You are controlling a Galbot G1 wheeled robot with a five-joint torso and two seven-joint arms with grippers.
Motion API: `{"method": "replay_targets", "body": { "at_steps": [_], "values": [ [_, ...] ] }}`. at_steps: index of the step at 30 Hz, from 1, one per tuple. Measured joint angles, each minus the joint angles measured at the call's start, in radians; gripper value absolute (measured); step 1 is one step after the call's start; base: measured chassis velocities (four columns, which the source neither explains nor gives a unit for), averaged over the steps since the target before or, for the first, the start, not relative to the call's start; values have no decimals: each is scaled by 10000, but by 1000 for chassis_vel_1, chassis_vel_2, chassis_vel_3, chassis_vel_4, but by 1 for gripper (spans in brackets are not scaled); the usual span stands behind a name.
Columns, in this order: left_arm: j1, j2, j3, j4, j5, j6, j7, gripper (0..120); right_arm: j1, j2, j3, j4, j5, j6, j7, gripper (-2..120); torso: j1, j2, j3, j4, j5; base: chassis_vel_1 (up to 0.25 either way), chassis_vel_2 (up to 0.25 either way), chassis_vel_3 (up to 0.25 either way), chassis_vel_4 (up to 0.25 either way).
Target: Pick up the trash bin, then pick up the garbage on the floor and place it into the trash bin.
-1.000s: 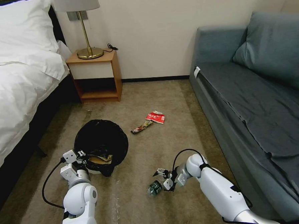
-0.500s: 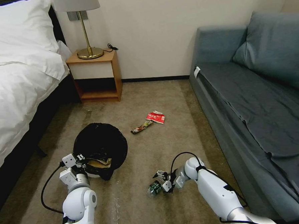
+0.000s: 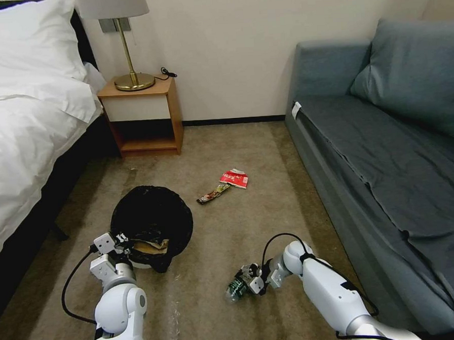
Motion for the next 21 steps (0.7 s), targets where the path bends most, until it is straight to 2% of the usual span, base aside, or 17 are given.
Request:
{"method": "replay_targets", "body": {
  "at_steps": [4, 5, 6, 8, 13, 16, 21],
  "values": [
    [-20, 6, -14, -21, -3, 0, 1, 4, 0, 2, -23, -17, 19, -22, 42, 53, 0, -2, 1, 4, 5, 0, 0, 0, 0],
    [-32, 10, -18, -26, -5, 0, 10, 4, 0, 30, -38, -5, 28, -54, 92, 47, 1, -4, 2, 19, 29, 0, 0, 0, 0],
    [-40, 13, -29, -31, -5, -2, 5, 4, -6, 43, -38, -12, 36, -81, 134, 44, 1, -6, 2, 26, 32, 0, 0, 0, 0],
    [-45, 14, -32, -30, -4, -1, 1, 4, -17, 46, -32, -16, 36, -97, 173, 40, 1, -6, 2, 27, 20, 0, 0, 0, 0],
    [-93, 17, -20, -27, 1, -1, -1, 4, -70, 50, -36, 0, 42, -106, 264, 29, 2, -7, 2, 12, 18, 0, 0, 0, 0],
    [-110, 18, 9, -10, 5, 4, 0, 4, -80, 54, 57, 24, 134, -108, 282, 23, 2, -7, 3, 12, 16, 0, 0, 0, 0],
    [-144, 23, 27, 76, 26, 4, -5, 4, -7, 39, 359, 210, 631, -170, 283, 22, 2, -7, 3, 12, 14, 0, 0, 0, 0]
  ]
}}
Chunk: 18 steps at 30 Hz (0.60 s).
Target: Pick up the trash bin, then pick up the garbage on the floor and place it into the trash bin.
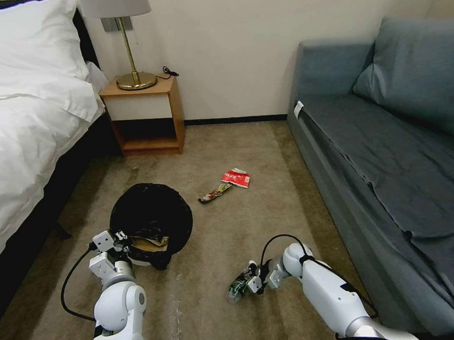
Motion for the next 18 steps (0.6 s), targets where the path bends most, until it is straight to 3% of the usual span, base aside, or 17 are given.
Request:
{"method": "replay_targets", "body": {
  "at_steps": [3, 4, 6, 7, 8, 10, 12, 13, 15, 18],
  "values": [
    [-82, -6, 56, 101, 7, 3, -2, 4, 99, -122, 290, 181, 1567, -255, 69, 22, 0, 0, 0, -2, -3, 0, 0, 0, 0],
    [-82, -6, 56, 101, 7, 3, -2, 4, 99, -122, 290, 181, 1567, -255, 69, 22, 0, 0, 0, -2, -3, 0, 0, 0, 0],
    [-133, -12, 114, 191, 7, 5, -18, 4, 122, -220, 368, 251, 3062, -552, 311, 22, 0, 0, -1, -3, -4, 0, 0, 0, 0],
    [-133, -12, 114, 191, 7, 5, -18, 4, 122, -220, 368, 251, 3062, -552, 311, 22, 0, 0, -1, -3, -4, 0, 0, 0, 0],
    [-148, -16, 139, 222, 7, 4, -33, 4, 134, -268, 362, 282, 4022, -757, 503, 22, 0, 0, 0, -3, -4, 0, 0, 0, 0],
    [-150, -17, 147, 228, 7, 5, -35, 4, 135, -277, 357, 291, 4223, -805, 543, 22, 0, 0, 0, -3, -4, 0, 0, 0, 0],
    [-216, -17, 279, 309, 28, 5, -49, 4, 183, -444, -158, 786, 8179, -2033, 1733, 22, 0, 0, -1, -3, -4, 0, 0, 0, 0],
    [-216, -17, 279, 309, 28, 5, -49, 4, 183, -444, -158, 786, 8179, -2033, 1733, 22, 0, 0, -1, -3, -4, 0, 0, 0, 0],
    [-287, -23, 370, 316, 57, 5, -54, 4, 376, -432, -456, 1213, 9896, -2487, 2631, 22, 1, 0, -1, -4, -4, 0, 0, 0, 0],
    [-319, -39, 459, 290, 84, 12, -63, 4, 626, -337, -680, 1775, 10917, -2819, 3468, 22, 0, 1, -1, -2, -5, 0, 0, 0, 0]
  ]
}}
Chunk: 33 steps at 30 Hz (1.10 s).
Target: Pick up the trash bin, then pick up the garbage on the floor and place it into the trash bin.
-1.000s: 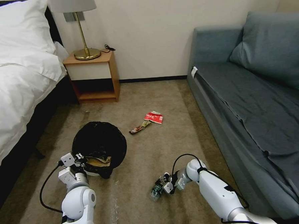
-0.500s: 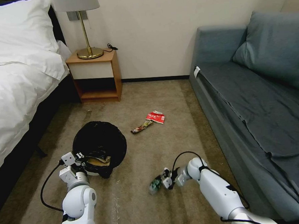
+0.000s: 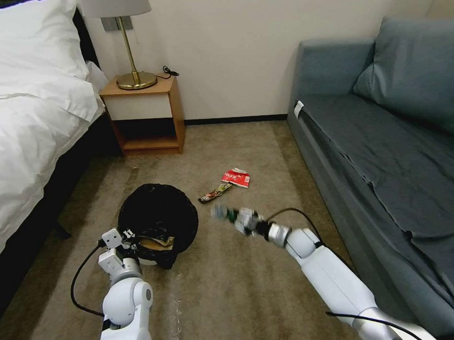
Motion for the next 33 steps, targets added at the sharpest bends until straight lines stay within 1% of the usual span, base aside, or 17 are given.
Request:
{"method": "replay_targets", "body": {
  "at_steps": [5, 7, 8, 10, 11, 13, 18, 19, 21, 23, 24, 26, 28, 29, 30, 32, 33],
  "values": [
    [12, -4, 60, -38, 53, 7, -7, 4, 192, 53, -326, 831, 623, -340, 671, 22, 0, 0, 0, -2, -1, 0, 0, 0, 0],
    [50, -5, 86, -56, 73, 11, -9, 4, 225, 75, -917, 1608, 1179, -653, 1314, 22, 0, 1, -1, -1, -2, 0, 0, 0, 0],
    [50, -5, 86, -56, 73, 11, -9, 4, 225, 75, -917, 1608, 1179, -653, 1314, 22, 0, 1, -1, -1, -2, 0, 0, 0, 0],
    [70, -26, 126, -136, 84, 23, -71, 4, 204, 182, -1816, 2510, 1885, -1150, 2058, 22, 0, 1, -1, 0, -1, 0, 0, 0, 0],
    [70, -26, 126, -136, 84, 23, -71, 4, 204, 182, -1816, 2510, 1885, -1150, 2058, 22, 0, 1, -1, 0, -1, 0, 0, 0, 0],
    [69, -35, 169, -199, 85, 72, -135, 4, 180, 348, -2655, 3018, 2317, -1655, 2564, 22, 0, 1, -2, -1, -2, 0, 0, 0, 0],
    [64, -36, 174, -216, 86, 103, -193, 4, 219, 667, -3523, 3018, 2321, -1791, 2814, 22, 0, 1, -1, 0, -2, 0, 0, 0, 0],
    [66, -44, 173, -232, 86, 104, -202, 4, 228, 869, -3801, 2799, 2072, -1765, 2799, 22, 0, 1, -1, 1, -1, 0, 0, 0, 0],
    [72, -55, 168, -238, 86, 103, -204, 4, 227, 985, -3855, 2650, 1932, -1732, 2771, 22, 0, 1, -1, 1, -1, 0, 0, 0, 0],
    [88, -110, 181, -262, 87, 103, -220, 4, 184, 1404, -3909, 2097, 1578, -1530, 2678, 22, 0, 1, -1, 0, -1, 0, 0, 0, 0],
    [88, -110, 181, -262, 87, 103, -220, 4, 184, 1404, -3909, 2097, 1578, -1530, 2678, 22, 0, 1, -1, 0, -1, 0, 0, 0, 0],
    [154, -133, 219, -325, 88, 100, -236, 4, 126, 1749, -3874, 1628, 1368, -1447, 2564, 22, 0, 1, -1, 1, 0, 0, 0, 0, 0],
    [178, -138, 221, -374, 88, 98, -242, 4, 87, 1819, -3802, 1476, 1336, -1448, 2515, 22, 0, 1, -1, 1, -1, 0, 0, 0, 0],
    [181, -143, 218, -398, 89, 94, -244, 4, 54, 1820, -3755, 1417, 1307, -1446, 2467, 27, 0, 2, -1, 0, -1, 0, 0, 0, 0],
    [181, -143, 218, -398, 89, 94, -244, 4, 54, 1820, -3755, 1417, 1307, -1446, 2467, 27, 0, 2, -1, 0, -1, 0, 0, 0, 0],
    [163, -168, 226, -404, 91, 88, -244, 4, -78, 1690, -3676, 1470, 1178, -1411, 2297, 40, 0, 1, -1, -2, -1, 0, 0, 0, 0],
    [163, -168, 226, -404, 91, 88, -244, 4, -78, 1690, -3676, 1470, 1178, -1411, 2297, 40, 0, 1, -1, -2, -1, 0, 0, 0, 0]
  ]
}}
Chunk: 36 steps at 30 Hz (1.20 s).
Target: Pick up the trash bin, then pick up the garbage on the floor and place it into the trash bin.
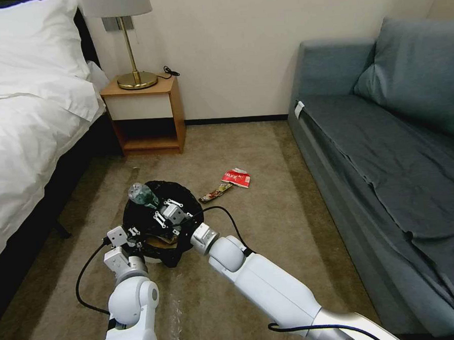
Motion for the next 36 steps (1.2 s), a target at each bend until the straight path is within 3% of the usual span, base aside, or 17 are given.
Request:
{"method": "replay_targets", "body": {
  "at_steps": [16, 20, 25, 34, 36],
  "values": [
    [35, -66, -72, -80, 201, -22, -22, 4, -263, 7, 501, 621, -321, 65, -41, 97, 0, 0, 0, 2, 2, 0, 0, 0, 0],
    [35, -11, -193, -134, 173, -14, -23, 4, -354, -98, 1127, 1185, -328, 17, 88, 99, 0, 0, 0, 2, 2, 0, 0, 0, 0],
    [-50, 191, -240, -232, -91, 106, 175, 4, -1135, -940, 2939, 2848, -24, -1237, 832, 100, 0, 0, -1, 0, 2, 0, 0, 0, 0],
    [-260, 454, -412, -116, -206, 363, 1033, 4, -3532, -1159, 6058, 3692, -77, -1098, 2847, 100, 0, 0, -1, -3, 5, 0, 0, 0, 0],
    [-260, 459, -403, -99, -207, 361, 1071, 4, -3642, -1140, 6148, 3736, -6, -1084, 2988, 100, 0, 0, 0, -2, 4, 0, 0, 0, 0]
  ]
}}
